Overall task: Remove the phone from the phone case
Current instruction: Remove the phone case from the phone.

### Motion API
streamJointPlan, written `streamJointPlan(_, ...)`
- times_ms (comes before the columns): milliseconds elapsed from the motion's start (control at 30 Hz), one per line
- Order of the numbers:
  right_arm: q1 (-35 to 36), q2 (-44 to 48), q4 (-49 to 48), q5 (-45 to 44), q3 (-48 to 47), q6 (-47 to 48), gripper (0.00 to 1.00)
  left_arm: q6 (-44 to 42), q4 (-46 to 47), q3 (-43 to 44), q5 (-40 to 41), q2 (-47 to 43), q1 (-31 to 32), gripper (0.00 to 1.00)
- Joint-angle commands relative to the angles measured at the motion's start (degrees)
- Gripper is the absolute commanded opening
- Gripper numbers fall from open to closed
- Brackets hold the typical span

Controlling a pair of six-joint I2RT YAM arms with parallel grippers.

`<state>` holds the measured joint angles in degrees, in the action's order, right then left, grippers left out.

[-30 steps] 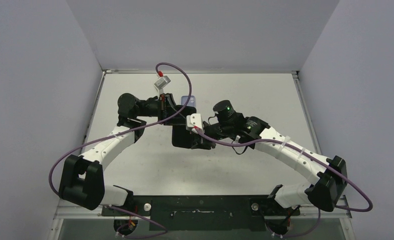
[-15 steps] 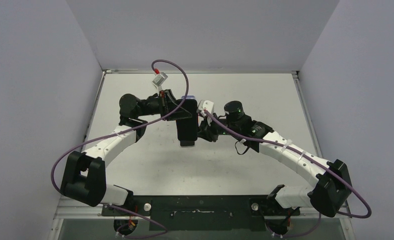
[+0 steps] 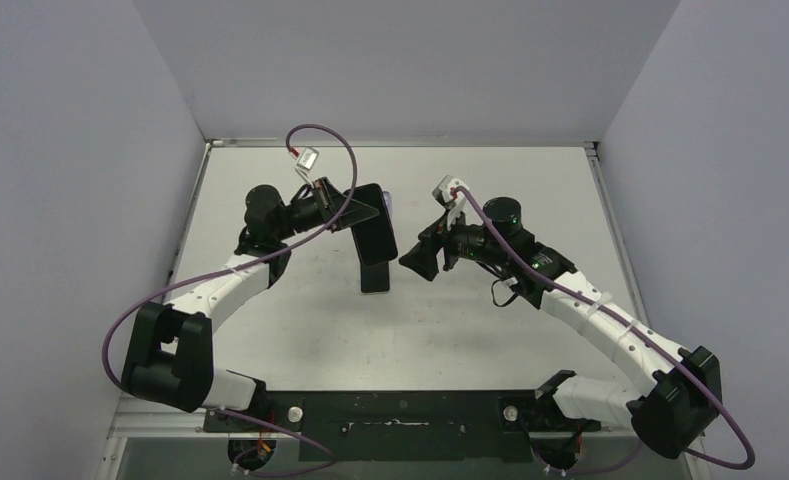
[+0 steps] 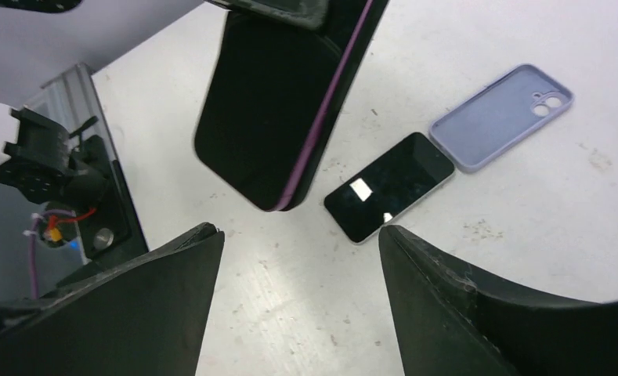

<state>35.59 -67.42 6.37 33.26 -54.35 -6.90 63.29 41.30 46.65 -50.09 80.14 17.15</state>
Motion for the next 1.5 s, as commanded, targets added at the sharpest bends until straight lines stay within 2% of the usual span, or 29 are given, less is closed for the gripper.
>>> streamJointPlan(0,-0.2,1.9,-1.4,1.7,-1.4,-9.3,0.74,-1.1,1.1,1.0,7.5,0.0,-0.3,0.0)
streamJointPlan(233,-1.2,-1.2,-9.9,7.4,0.2,-28.1,0.73,4.1,7.8,-2.7,10.8,-0.8,-0.3,0.0)
streamJointPlan(433,-1.8,-4.6,-15.0,9.1,2.0,-38.7,0.68,7.1,11.3,-4.9,12.2,-1.9,-0.3,0.0)
streamJointPlan(700,-2.1,-5.0,-12.3,7.3,1.9,-40.9,0.65,9.2,15.0,-6.5,13.6,-2.2,-0.1,0.0)
streamJointPlan(1300,-2.1,-4.9,-17.9,7.8,2.3,-44.7,0.63,9.2,15.9,-6.6,13.4,-2.1,1.3,0.0)
streamJointPlan(1467,-2.6,-5.2,-20.9,7.7,4.2,-46.3,0.63,12.0,18.6,-6.9,13.2,-1.9,2.0,0.0)
